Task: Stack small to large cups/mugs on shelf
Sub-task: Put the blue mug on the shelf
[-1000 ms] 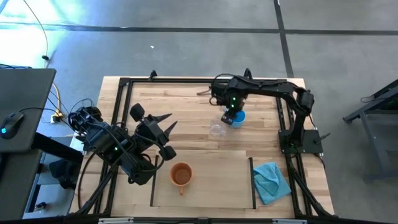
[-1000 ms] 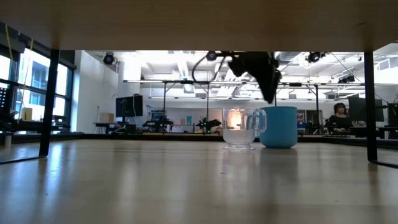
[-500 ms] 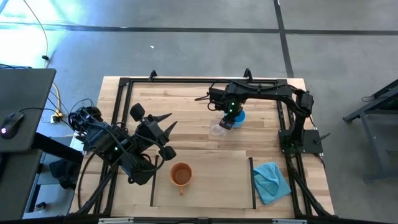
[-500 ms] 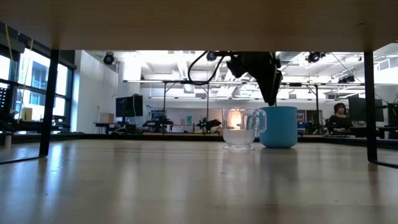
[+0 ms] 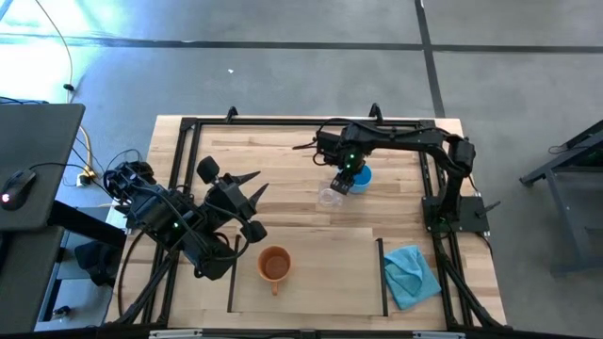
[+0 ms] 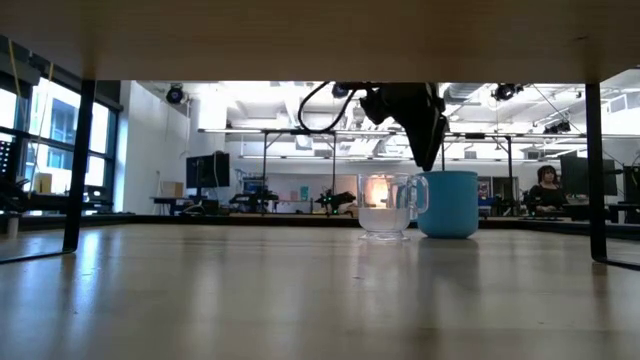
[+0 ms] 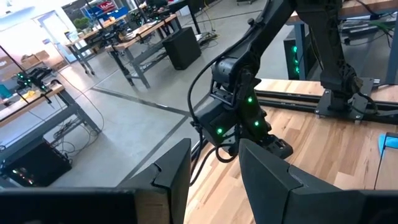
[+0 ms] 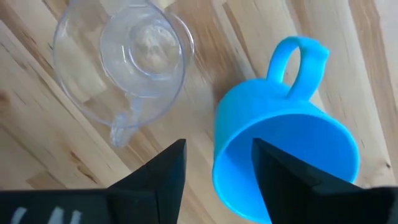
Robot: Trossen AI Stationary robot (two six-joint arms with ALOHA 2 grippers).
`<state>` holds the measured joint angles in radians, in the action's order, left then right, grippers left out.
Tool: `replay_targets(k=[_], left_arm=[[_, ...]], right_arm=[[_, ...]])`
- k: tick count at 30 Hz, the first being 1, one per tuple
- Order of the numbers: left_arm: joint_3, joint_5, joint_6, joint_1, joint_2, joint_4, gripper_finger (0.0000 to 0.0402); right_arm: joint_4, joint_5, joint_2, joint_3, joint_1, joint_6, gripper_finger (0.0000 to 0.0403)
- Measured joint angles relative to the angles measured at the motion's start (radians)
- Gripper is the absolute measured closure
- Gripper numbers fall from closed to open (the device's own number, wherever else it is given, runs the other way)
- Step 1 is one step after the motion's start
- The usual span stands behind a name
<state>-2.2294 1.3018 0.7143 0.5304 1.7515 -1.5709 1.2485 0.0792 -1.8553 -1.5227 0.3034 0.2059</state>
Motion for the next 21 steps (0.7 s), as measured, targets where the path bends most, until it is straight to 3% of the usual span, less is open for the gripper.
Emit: replay_targets(k=[21], left_arm=[[0.0,0.0,0.0,0.0,0.0,0.0,0.0277]], right_arm=[[-0.025,0.001,-0.039,0.0,0.032,-0.002,0.0231]])
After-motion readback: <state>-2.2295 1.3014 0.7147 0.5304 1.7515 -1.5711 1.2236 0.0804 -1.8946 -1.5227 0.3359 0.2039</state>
